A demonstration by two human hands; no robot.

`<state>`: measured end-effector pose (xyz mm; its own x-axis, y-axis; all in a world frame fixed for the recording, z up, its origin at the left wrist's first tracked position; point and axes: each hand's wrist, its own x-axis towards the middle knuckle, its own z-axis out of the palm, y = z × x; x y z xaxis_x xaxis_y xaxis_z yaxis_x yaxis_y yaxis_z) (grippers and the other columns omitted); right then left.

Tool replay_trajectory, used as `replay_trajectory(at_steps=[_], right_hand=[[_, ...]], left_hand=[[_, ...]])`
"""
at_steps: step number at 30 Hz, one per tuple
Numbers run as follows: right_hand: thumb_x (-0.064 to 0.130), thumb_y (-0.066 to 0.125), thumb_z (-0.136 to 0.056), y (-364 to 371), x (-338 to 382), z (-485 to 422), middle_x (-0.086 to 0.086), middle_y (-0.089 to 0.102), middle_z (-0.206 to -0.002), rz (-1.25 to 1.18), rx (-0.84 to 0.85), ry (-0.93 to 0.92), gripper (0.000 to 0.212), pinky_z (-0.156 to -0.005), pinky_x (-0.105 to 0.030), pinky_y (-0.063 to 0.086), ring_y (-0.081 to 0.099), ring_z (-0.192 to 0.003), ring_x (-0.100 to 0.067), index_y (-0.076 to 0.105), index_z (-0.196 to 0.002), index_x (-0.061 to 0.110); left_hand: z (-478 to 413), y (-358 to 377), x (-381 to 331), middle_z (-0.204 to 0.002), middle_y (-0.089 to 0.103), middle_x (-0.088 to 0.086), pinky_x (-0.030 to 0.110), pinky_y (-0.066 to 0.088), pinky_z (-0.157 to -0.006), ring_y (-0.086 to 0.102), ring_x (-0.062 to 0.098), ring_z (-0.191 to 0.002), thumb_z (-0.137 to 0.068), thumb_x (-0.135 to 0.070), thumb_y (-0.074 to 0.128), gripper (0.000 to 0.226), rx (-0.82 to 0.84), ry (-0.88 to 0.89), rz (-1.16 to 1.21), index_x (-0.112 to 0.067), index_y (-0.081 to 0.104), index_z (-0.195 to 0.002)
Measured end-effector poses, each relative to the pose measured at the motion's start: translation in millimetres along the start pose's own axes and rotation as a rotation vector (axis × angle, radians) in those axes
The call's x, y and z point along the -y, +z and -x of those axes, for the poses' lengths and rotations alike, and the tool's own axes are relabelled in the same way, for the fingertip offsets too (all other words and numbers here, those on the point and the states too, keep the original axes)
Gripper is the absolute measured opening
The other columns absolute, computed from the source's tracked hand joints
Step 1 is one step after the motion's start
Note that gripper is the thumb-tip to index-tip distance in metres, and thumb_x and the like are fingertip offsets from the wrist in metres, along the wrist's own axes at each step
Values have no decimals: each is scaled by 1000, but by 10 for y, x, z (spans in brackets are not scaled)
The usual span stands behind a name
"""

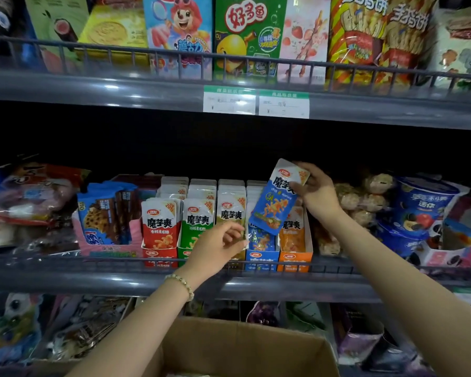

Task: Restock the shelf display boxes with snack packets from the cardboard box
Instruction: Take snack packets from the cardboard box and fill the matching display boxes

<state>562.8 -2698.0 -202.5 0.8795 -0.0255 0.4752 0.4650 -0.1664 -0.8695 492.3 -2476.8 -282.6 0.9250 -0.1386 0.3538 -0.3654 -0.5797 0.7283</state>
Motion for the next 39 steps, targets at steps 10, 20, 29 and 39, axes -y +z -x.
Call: replay_trajectory(at_steps=[10, 20, 29, 39], right_hand=[[12, 64, -88, 259, -524, 34, -14, 61, -114, 500, 301, -78, 41, -78, -40, 51, 57, -93, -30, 56, -125, 28], [22, 62, -90, 231, -543, 227, -8, 50, -131, 778, 287, -185, 50, -102, -33, 36, 44, -123, -25, 46, -138, 21], [35, 48, -96, 225, -348, 1183, 10, 42, -141, 613, 421, -123, 47, -113, -30, 28, 35, -132, -6, 39, -141, 28], [40, 49, -95, 408, -936, 2509, 20, 44, -134, 605, 606, 98, 38, -110, -21, 30, 37, -127, 4, 46, -132, 36]], left_hand=[[-52, 129, 85, -111, 57, -14, 25, 51, -88, 57, 2, -95, -86, -38, 64, 45, 90, 14, -122, -27, 54, -129], [43, 111, 36, -140, 46, -9, 32, 40, -106, 47, 7, -122, -91, -45, 54, 51, 141, 41, -211, -28, 44, -137], [779, -113, 133, -144, 35, -17, 26, 22, -115, 26, -2, -133, -93, -53, 43, 52, 163, 88, -361, -32, 37, -140], [1845, 19, 774, -143, 39, -14, 23, 33, -107, 38, 1, -129, -86, -64, 31, 60, 446, -186, -408, -34, 40, -137]])
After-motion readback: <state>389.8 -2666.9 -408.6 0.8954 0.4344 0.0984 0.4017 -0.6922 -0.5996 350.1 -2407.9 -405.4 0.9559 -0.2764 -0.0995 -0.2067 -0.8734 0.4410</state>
